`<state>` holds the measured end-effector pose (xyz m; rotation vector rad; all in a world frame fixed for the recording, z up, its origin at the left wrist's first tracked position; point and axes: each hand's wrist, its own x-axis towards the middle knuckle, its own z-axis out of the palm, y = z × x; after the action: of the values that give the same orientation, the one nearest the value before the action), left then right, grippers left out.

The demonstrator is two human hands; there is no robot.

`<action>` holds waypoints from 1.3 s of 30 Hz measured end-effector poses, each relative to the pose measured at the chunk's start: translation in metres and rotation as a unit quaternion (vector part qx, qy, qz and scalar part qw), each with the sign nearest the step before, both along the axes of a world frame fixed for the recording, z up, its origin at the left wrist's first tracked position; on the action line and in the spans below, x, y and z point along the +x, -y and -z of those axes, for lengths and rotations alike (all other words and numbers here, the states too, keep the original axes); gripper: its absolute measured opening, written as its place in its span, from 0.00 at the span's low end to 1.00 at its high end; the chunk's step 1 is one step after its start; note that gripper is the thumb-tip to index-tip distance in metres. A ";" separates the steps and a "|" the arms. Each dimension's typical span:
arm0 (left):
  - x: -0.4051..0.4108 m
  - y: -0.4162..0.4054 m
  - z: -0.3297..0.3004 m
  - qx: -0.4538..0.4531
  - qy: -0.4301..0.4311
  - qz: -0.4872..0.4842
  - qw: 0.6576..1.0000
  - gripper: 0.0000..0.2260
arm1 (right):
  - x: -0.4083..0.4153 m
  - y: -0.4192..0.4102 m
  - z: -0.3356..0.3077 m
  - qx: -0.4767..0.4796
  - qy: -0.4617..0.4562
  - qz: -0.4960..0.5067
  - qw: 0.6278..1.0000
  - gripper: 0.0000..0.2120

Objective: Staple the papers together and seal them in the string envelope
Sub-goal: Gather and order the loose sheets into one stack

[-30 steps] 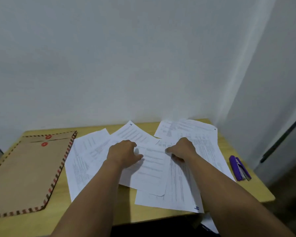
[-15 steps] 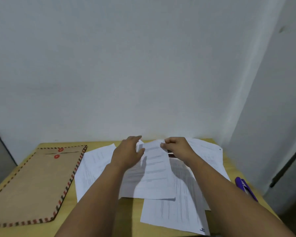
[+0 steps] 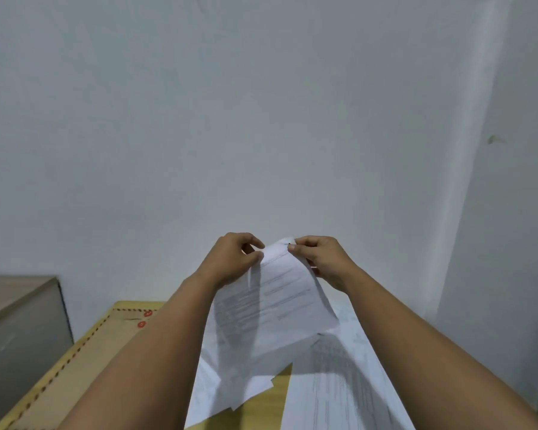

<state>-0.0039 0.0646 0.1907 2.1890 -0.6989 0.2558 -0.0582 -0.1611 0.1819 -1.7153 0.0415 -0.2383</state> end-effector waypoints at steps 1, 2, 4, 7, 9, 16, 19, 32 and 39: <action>-0.001 -0.005 -0.006 0.001 0.003 -0.002 1.000 0.07 | 0.001 -0.005 -0.003 0.003 0.006 0.001 1.000 0.10; -0.002 -0.010 -0.011 0.001 0.004 -0.005 1.000 0.07 | 0.002 -0.009 -0.005 0.005 0.011 0.005 1.000 0.11; -0.001 -0.019 -0.017 0.001 0.004 -0.017 1.000 0.08 | 0.004 -0.016 -0.003 0.018 0.021 0.010 1.000 0.13; 0.003 -0.032 -0.014 0.008 -0.012 -0.033 0.999 0.09 | 0.009 -0.027 0.008 0.045 0.028 0.009 0.999 0.12; 0.007 -0.038 -0.005 0.015 -0.032 -0.033 0.999 0.10 | 0.016 -0.034 0.021 0.047 0.024 0.014 0.999 0.10; 0.035 -0.047 0.061 0.025 -0.110 -0.032 0.993 0.09 | 0.054 -0.047 0.085 0.070 -0.024 0.027 0.997 0.09; 0.053 -0.045 0.101 0.022 -0.141 -0.045 0.989 0.09 | 0.073 -0.044 0.119 0.040 -0.085 0.031 0.995 0.09; 0.132 -0.037 0.216 -0.007 -0.227 -0.065 0.972 0.09 | 0.173 0.022 0.223 -0.336 -0.217 0.088 0.912 0.27; 0.150 -0.036 0.229 -0.022 -0.234 -0.060 0.970 0.10 | 0.204 0.016 0.232 -0.379 -0.230 0.113 0.889 0.27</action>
<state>0.1461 0.1005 -0.0385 2.1382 -0.2950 -0.1820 0.1457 -0.1772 -0.0506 -2.5234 0.5657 0.0011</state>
